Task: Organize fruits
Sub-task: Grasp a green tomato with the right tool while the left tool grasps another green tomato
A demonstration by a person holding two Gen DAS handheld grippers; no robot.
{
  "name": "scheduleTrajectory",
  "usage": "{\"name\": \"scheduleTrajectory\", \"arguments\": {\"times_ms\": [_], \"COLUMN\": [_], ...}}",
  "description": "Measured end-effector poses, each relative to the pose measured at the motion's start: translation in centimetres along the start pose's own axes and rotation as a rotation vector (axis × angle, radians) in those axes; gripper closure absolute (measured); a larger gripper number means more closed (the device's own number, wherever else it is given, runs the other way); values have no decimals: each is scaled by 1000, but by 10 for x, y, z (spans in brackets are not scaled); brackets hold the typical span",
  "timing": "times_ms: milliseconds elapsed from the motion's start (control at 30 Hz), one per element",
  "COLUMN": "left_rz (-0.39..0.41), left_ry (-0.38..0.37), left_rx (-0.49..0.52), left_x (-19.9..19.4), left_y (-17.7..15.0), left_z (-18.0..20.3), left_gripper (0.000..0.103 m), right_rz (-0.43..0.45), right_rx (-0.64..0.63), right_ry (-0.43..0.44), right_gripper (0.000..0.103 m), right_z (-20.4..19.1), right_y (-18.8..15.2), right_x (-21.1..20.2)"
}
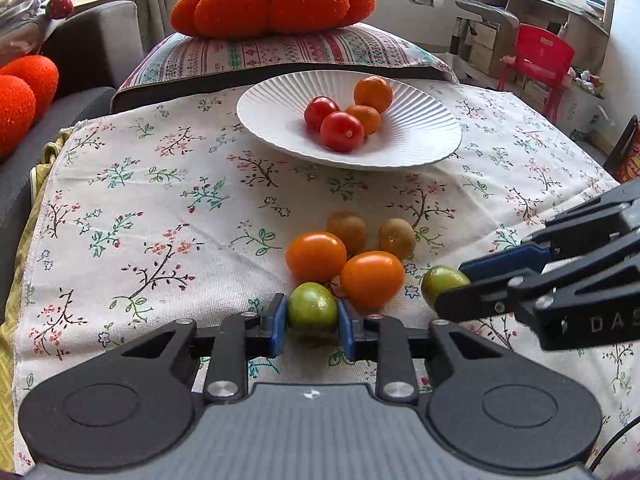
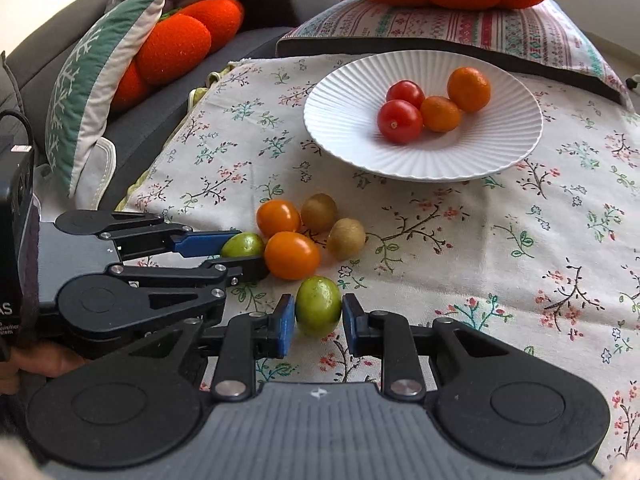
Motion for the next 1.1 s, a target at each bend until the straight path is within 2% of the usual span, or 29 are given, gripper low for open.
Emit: {"name": "scheduleTrajectory", "arguments": {"times_ms": [600,1100], "left_rz": [41,129], "left_ry": [13,48], "left_rx": [-102,-184], "left_x": [-22,-37], "left_y": [8,23], "left_z": [-24,-60], "left_gripper": [96,95], "right_rz": [55,181], "right_rx": [61,200], "right_ry": [46,41], "right_gripper": [80,80], "right_z": [10,54], "right_y": [15,42], "right_x": [-21,-59]}}
Point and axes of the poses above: each gripper's, at about its wrist camera, not at the fingertips, and x roughly the way its jaws point, z to its right, y to its top, the point moved 1 cm from there along x, roughly the way its jaws point, and after that the axes turned 14 degrees about x, right-handed, at the moved point
